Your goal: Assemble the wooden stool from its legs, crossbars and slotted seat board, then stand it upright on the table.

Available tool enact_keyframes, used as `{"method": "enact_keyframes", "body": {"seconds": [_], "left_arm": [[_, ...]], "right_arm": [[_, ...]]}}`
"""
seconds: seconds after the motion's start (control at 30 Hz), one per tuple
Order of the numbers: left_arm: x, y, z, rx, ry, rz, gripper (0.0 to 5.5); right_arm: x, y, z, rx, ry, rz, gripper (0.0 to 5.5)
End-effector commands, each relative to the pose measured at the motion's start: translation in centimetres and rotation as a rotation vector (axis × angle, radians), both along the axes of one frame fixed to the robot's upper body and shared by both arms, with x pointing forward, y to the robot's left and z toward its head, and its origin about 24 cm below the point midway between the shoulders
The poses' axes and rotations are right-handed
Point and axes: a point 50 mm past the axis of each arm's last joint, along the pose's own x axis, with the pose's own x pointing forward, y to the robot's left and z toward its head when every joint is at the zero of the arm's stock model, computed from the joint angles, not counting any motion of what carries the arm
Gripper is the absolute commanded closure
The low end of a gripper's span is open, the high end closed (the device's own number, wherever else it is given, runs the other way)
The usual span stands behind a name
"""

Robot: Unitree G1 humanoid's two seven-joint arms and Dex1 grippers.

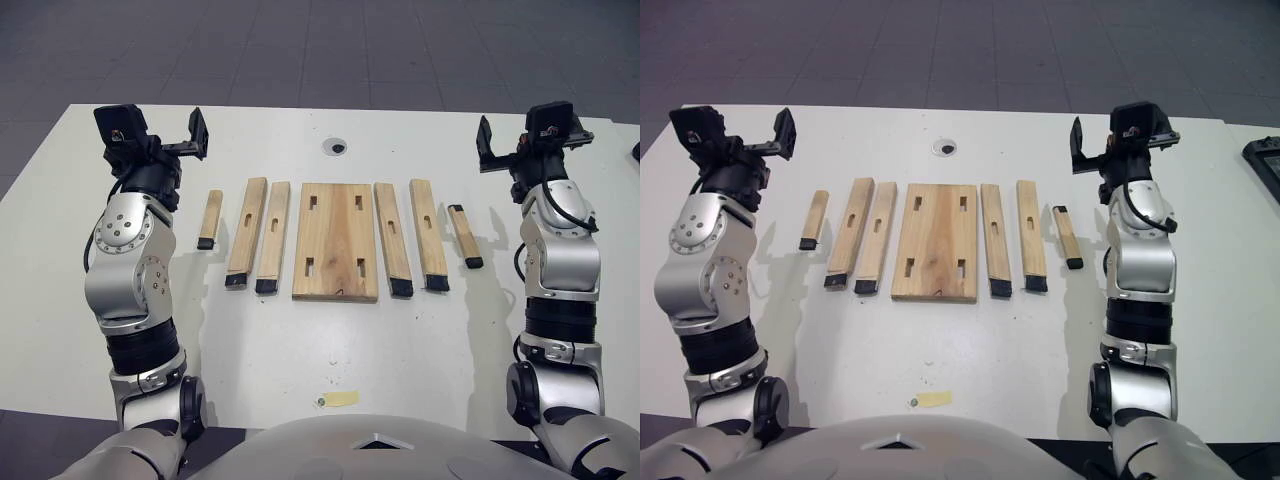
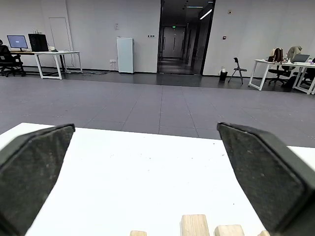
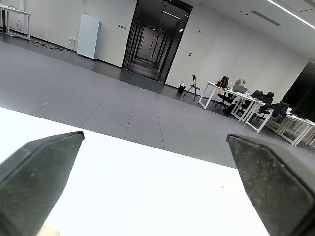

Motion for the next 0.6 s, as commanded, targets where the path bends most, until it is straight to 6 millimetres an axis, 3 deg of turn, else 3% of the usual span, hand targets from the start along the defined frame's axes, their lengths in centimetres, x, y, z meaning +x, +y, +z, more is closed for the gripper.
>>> {"method": "enact_keyframes", "body": {"seconds": [0.03,0.2,0.43,0.6], "left_arm": [[0.2,0.3,0.1,0.001,0.016,0.025,0.12],[-0.1,0.8,0.1,-0.022,0.027,0.064,0.12],[-0.4,0.5,0.1,-0.04,0.035,0.066,0.12],[-0.4,0.3,0.6,-0.051,0.03,0.059,0.1]], "right_arm": [[-0.1,-0.2,-1.8,-0.039,0.173,0.028,0.1],[-2.5,-1.4,-6.4,-0.034,0.513,0.08,0.1],[-4.4,-1.3,-8.5,0.106,0.715,0.097,0.1],[-4.6,-1.9,-9.9,0.288,0.841,0.023,0.84]]}}
